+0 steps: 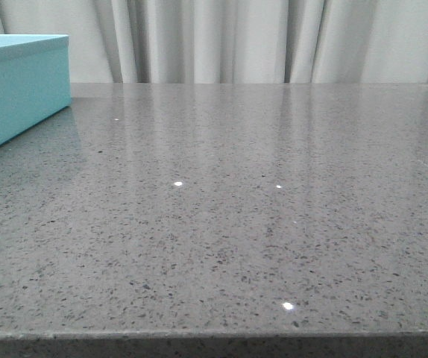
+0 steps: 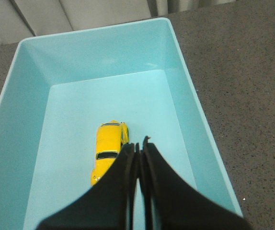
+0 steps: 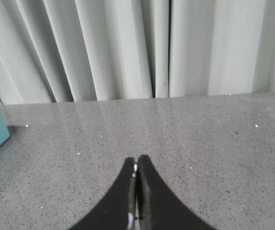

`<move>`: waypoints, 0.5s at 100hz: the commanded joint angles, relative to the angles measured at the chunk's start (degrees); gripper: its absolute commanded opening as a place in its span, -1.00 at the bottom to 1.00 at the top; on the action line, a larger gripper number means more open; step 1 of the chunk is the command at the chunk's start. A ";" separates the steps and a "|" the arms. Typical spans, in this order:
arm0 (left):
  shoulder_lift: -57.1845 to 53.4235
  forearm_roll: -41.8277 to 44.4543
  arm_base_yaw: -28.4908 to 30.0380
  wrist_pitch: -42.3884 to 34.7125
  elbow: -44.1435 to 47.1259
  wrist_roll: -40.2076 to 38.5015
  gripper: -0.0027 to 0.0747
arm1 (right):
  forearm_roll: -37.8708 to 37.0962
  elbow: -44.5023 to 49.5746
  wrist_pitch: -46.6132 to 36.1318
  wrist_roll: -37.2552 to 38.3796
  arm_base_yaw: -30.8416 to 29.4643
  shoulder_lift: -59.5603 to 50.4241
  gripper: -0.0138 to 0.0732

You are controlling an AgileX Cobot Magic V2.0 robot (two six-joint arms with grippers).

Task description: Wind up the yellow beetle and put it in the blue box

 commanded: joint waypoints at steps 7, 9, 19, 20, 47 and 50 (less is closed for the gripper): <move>-8.17 -1.94 0.06 -10.34 6.61 0.23 -0.98 | -1.58 3.19 -9.53 -0.60 -0.18 -2.72 -0.84; -9.38 -1.94 0.06 -11.03 7.77 0.23 -0.98 | -1.64 3.85 -9.96 -0.60 -0.18 -3.20 -0.84; -14.79 -2.04 0.06 -13.20 12.63 0.23 -0.98 | -1.84 6.64 -11.06 -0.60 -0.24 -5.15 -0.84; -15.54 -2.04 0.06 -13.30 13.24 0.23 -0.98 | -1.90 6.96 -11.20 -0.60 -0.24 -5.44 -0.84; -28.61 -2.04 0.06 -13.82 22.47 0.23 -0.98 | -6.71 11.80 -15.63 -0.60 -0.24 -10.56 -0.84; -30.04 -2.04 0.06 -13.82 23.42 0.23 -0.98 | -7.09 12.08 -15.89 -0.60 -0.24 -11.21 -0.84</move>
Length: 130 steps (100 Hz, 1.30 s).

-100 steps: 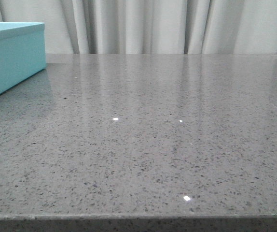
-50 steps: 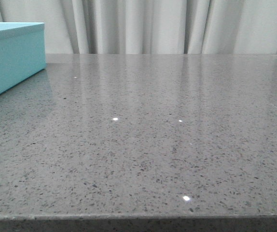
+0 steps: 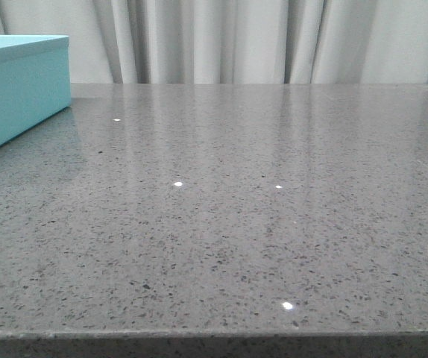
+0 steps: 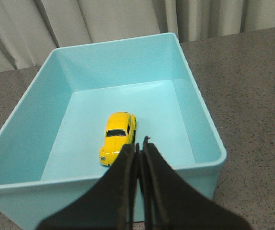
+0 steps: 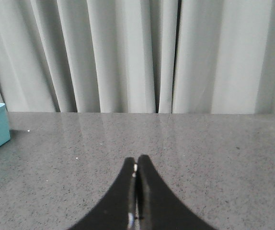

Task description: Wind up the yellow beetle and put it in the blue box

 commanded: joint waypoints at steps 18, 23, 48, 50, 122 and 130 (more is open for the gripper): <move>-6.79 -1.25 0.06 -4.01 2.49 0.14 -0.98 | -3.12 -0.41 -7.77 -0.60 -0.24 -2.04 -0.84; -6.92 -1.25 0.06 -3.61 2.49 0.14 -0.98 | -3.12 -0.41 -7.94 -0.60 -0.24 -2.04 -0.84; -6.92 -1.25 0.06 -3.63 2.49 0.14 -0.98 | -3.05 -0.41 -7.75 -0.53 -0.24 -2.04 -0.84; -6.92 -1.25 0.06 -3.63 2.49 0.14 -0.98 | -3.05 -0.41 -7.75 -0.53 -0.24 -2.04 -0.84; -12.63 4.27 -0.06 -14.43 10.13 -8.33 -0.98 | -3.05 -0.41 -7.75 -0.53 -0.24 -2.04 -0.84; -14.90 7.42 -0.06 -18.48 13.63 -13.11 -0.98 | -3.05 -0.41 -7.75 -0.53 -0.24 -2.04 -0.84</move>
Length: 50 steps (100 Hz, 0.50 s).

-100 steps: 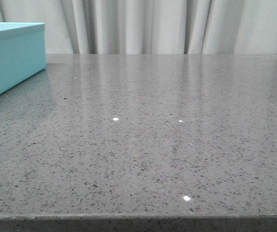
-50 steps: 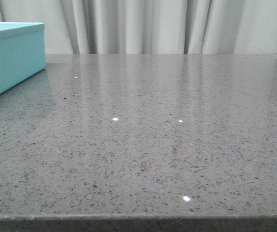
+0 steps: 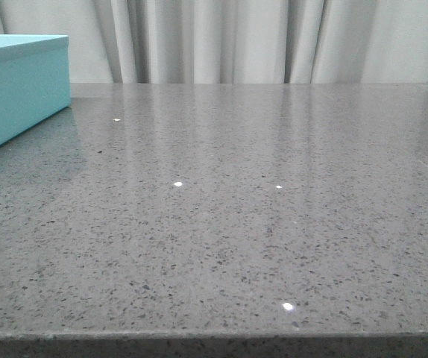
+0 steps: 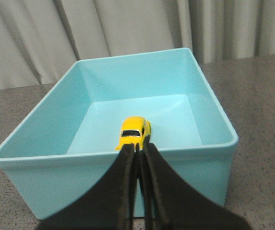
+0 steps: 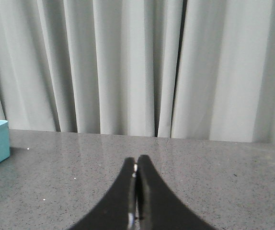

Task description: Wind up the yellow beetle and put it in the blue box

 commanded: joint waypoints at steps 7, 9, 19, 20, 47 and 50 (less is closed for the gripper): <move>-3.47 4.80 -0.32 -10.96 4.58 -9.47 -0.98 | -0.99 -1.33 -4.63 -0.53 -0.24 0.46 -0.84; -4.24 5.20 -0.62 -10.96 5.09 -10.40 -0.98 | -0.99 -1.33 -4.63 -0.53 -0.24 0.46 -0.84; -7.99 10.36 -3.14 -11.44 8.52 -14.83 -0.98 | -0.99 -1.33 -4.63 -0.53 -0.24 0.46 -0.84; -8.42 10.96 -3.54 -11.71 8.73 -15.22 -0.98 | -0.99 -1.33 -4.63 -0.53 -0.24 0.46 -0.84; -12.68 12.61 -5.54 -18.75 17.95 -15.82 -0.98 | -0.99 -1.33 -4.63 -0.53 -0.24 0.46 -0.84; -12.83 12.61 -5.54 -20.24 19.08 -15.82 -0.98 | -0.99 -1.33 -4.63 -0.53 -0.24 0.46 -0.84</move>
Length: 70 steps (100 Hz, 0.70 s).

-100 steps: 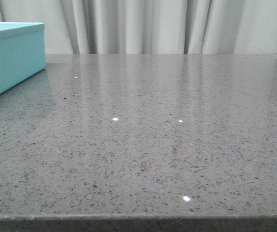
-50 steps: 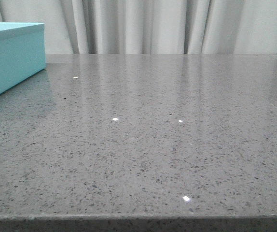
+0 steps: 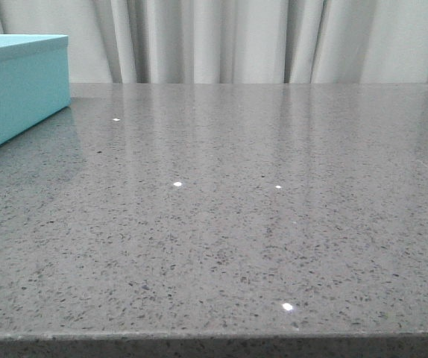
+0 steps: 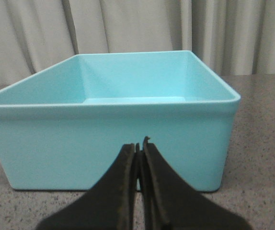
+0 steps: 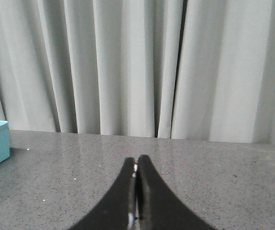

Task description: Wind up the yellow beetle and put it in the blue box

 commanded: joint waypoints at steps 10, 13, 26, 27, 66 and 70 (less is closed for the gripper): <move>-1.82 -0.12 -0.43 -6.55 2.39 -1.19 -0.98 | -0.99 -1.33 -4.41 -0.53 -0.24 0.46 -0.84; -1.82 -0.21 -0.43 -6.56 2.53 -1.19 -0.98 | -0.99 -1.33 -4.32 -0.53 -0.24 0.46 -0.84; -1.82 -0.33 -0.43 -6.43 2.53 -1.19 -0.98 | -0.99 -1.33 -4.32 -0.53 -0.24 0.46 -0.84; -1.82 -0.44 -0.43 -6.43 2.53 -1.19 -0.98 | -0.99 -1.33 -4.32 -0.53 -0.24 0.46 -0.84; -1.82 -0.43 -0.43 -6.54 2.53 -1.19 -0.98 | -0.99 -1.33 -4.32 -0.53 -0.24 0.46 -0.84; -1.82 -0.43 -0.43 -6.54 2.53 -1.19 -0.98 | -0.99 -1.33 -4.32 -0.53 -0.24 0.46 -0.84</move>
